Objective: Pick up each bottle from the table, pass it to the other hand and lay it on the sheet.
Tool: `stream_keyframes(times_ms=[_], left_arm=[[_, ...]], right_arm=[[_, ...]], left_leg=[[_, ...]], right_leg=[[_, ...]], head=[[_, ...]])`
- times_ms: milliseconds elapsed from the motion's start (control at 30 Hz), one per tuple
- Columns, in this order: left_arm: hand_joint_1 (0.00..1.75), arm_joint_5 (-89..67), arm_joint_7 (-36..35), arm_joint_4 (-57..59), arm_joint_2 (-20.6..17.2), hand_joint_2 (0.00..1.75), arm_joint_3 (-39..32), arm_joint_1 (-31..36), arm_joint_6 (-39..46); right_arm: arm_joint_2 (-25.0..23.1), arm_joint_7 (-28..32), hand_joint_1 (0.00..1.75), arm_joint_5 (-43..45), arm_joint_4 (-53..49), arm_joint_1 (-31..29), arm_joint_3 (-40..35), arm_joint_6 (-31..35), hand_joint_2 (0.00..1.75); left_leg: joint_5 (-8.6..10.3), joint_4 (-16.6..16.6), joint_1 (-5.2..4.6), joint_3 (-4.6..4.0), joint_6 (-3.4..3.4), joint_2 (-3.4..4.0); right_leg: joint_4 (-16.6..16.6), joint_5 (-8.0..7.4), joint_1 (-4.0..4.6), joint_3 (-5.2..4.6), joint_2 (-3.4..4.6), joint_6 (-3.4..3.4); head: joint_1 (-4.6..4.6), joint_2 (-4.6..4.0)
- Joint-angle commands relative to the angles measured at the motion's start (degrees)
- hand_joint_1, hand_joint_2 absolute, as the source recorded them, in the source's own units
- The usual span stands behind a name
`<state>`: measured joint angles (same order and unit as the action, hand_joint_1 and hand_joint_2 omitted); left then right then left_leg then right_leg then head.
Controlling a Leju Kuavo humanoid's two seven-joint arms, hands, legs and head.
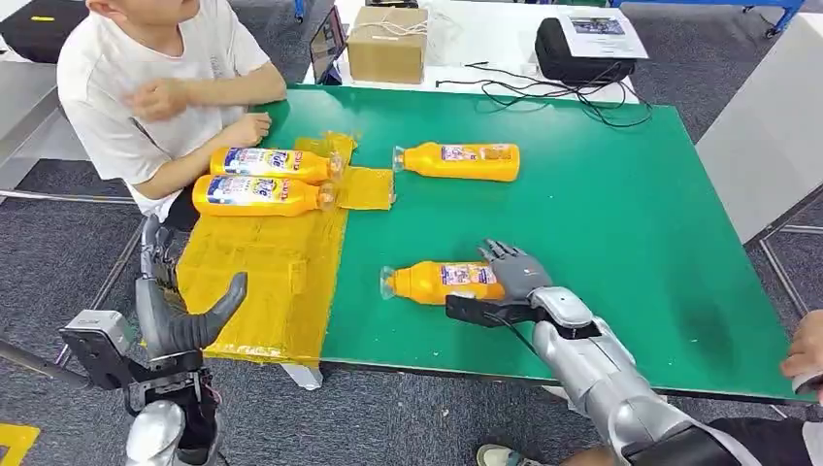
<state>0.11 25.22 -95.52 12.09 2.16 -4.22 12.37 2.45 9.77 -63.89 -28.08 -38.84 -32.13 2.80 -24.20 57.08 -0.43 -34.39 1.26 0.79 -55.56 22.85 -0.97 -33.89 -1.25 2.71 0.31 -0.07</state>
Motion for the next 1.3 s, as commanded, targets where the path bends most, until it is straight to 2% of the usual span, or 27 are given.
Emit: stream_keyframes(times_ms=[33,167,233,267,367,467,533,767,833,867,933,1067,1133,1200,1267,1300], left_arm=[[0.0,-0.4,0.0,0.9,0.1,1.75,-1.8,-0.9,-0.1],[0.0,-0.1,0.4,1.8,-0.2,1.75,-1.7,-0.4,-0.5],[0.0,0.2,0.7,2.8,-0.7,1.75,-1.0,0.3,-1.2],[0.0,0.4,0.9,3.3,-0.9,1.75,-0.7,0.7,-1.2],[0.0,0.6,1.0,3.4,-1.0,1.75,-0.5,0.7,-1.1],[0.0,1.7,0.4,2.9,-1.1,1.75,-0.2,0.2,-1.4],[0.0,3.4,-2.0,3.6,-0.8,1.75,0.3,-0.1,-2.6],[0.0,3.3,-1.9,4.2,-0.9,1.75,0.9,0.0,-2.4],[0.0,3.3,-1.9,4.1,-0.9,1.75,0.8,0.0,-2.4],[0.0,3.6,-2.5,4.3,-0.8,1.75,0.9,-0.1,-2.5],[0.0,3.4,-3.5,5.9,-0.2,1.75,2.3,-0.6,-2.8],[0.0,9.3,-6.0,10.6,2.8,1.75,6.2,-6.5,-7.3],[0.0,11.4,-5.4,13.3,3.5,1.75,7.9,-8.1,-8.9],[0.0,11.8,-3.3,15.7,3.2,1.75,11.7,-9.7,-11.2],[0.0,11.7,-3.0,16.3,2.1,1.75,14.2,-10.3,-11.8],[0.0,12.0,-0.5,16.6,0.2,1.75,16.7,-10.6,-13.6]], right_arm=[[0.0,-3.9,1.75,-0.4,9.8,-4.5,-6.2,-10.3,1.75],[0.8,-3.0,1.75,1.8,10.3,-4.6,-5.7,-12.7,1.75],[1.7,3.1,1.75,8.2,9.2,-3.5,-1.1,-13.6,1.75],[2.0,6.2,1.75,11.2,7.6,-2.1,0.9,-12.1,1.75],[1.9,7.3,1.75,13.0,6.3,-0.7,1.5,-10.6,1.75],[0.1,10.9,1.75,18.8,1.7,2.5,3.6,-7.1,1.75],[-2.1,15.3,1.75,25.7,-5.1,6.7,6.9,-5.2,1.75],[-1.4,13.2,1.75,26.5,-8.1,7.8,5.7,-5.7,1.75],[-1.4,13.2,1.75,26.6,-8.0,7.7,5.7,-5.7,1.75],[-2.2,15.1,1.75,29.0,-9.0,8.3,7.3,-5.0,1.75],[-4.4,18.5,1.75,32.0,-15.4,11.2,9.4,-2.5,1.75],[-11.6,18.4,1.75,37.0,-40.7,24.6,11.3,3.3,1.75],[-14.2,18.6,1.75,39.9,-45.5,27.2,10.0,5.7,1.75],[-14.2,19.8,1.75,38.0,-47.1,28.1,6.3,9.9,1.75],[-13.6,19.5,1.75,38.0,-46.9,28.2,4.8,10.3,1.75],[-13.2,19.5,1.75,38.4,-46.0,28.0,3.7,10.2,1.75]], left_leg=[[-0.17,0.1,0.17,0.24,-0.2,-0.04],[-0.11,0.0,0.18,0.38,-0.18,-0.21],[-0.04,-0.1,0.12,0.36,-0.11,-0.23],[0.0,-0.1,0.06,0.34,-0.07,-0.27],[0.0,-0.1,0.07,0.39,-0.07,-0.22],[-0.02,-0.1,0.08,0.42,-0.08,-0.13],[-0.05,-0.1,0.13,0.47,-0.11,-0.1],[-0.11,-0.1,0.14,0.44,-0.17,0.05],[-0.09,-0.1,0.16,0.36,-0.12,0.09],[-0.11,0.0,0.18,0.39,-0.14,0.03],[-0.1,-0.1,0.16,0.36,-0.12,0.11],[-0.19,-0.1,0.16,0.45,-0.16,0.23],[-0.23,-0.1,0.12,0.31,-0.16,0.33],[-0.27,-0.1,0.14,0.23,-0.19,0.22],[-0.26,-0.1,0.1,0.18,-0.19,0.14],[-0.37,0.0,0.16,0.25,-0.24,0.13]], right_leg=[[0.0,0.12,0.14,0.24,0.22,-0.22],[0.1,0.11,0.15,0.42,0.01,-0.19],[0.1,0.07,0.11,0.37,-0.08,-0.12],[0.1,0.06,0.05,0.35,-0.17,-0.07],[0.1,0.04,0.06,0.36,-0.13,-0.07],[0.2,0.03,0.07,0.4,-0.05,-0.08],[0.2,0.02,0.12,0.45,0.01,-0.13],[0.1,0.05,0.13,0.32,0.08,-0.15],[0.1,0.03,0.18,0.24,0.08,-0.09],[0.1,0.06,0.19,0.29,0.06,-0.11],[0.1,0.04,0.17,0.27,0.12,-0.09],[0.1,0.09,0.16,0.34,0.27,-0.14],[0.0,0.11,0.12,0.19,0.36,-0.12],[0.0,0.16,0.15,0.08,0.29,-0.14],[0.0,0.2,0.12,0.05,0.17,-0.12],[0.0,0.3,0.16,0.14,0.2,-0.17]], head=[[-0.02,0.0],[0.0,0.0],[-0.02,0.0],[-0.02,0.0],[0.0,0.0],[-0.02,0.0],[0.0,0.0],[-0.02,0.0],[0.0,0.0],[-0.02,0.0],[0.0,0.0],[0.02,0.0],[0.0,0.0],[0.0,0.0],[-0.02,0.0],[0.0,0.0]])
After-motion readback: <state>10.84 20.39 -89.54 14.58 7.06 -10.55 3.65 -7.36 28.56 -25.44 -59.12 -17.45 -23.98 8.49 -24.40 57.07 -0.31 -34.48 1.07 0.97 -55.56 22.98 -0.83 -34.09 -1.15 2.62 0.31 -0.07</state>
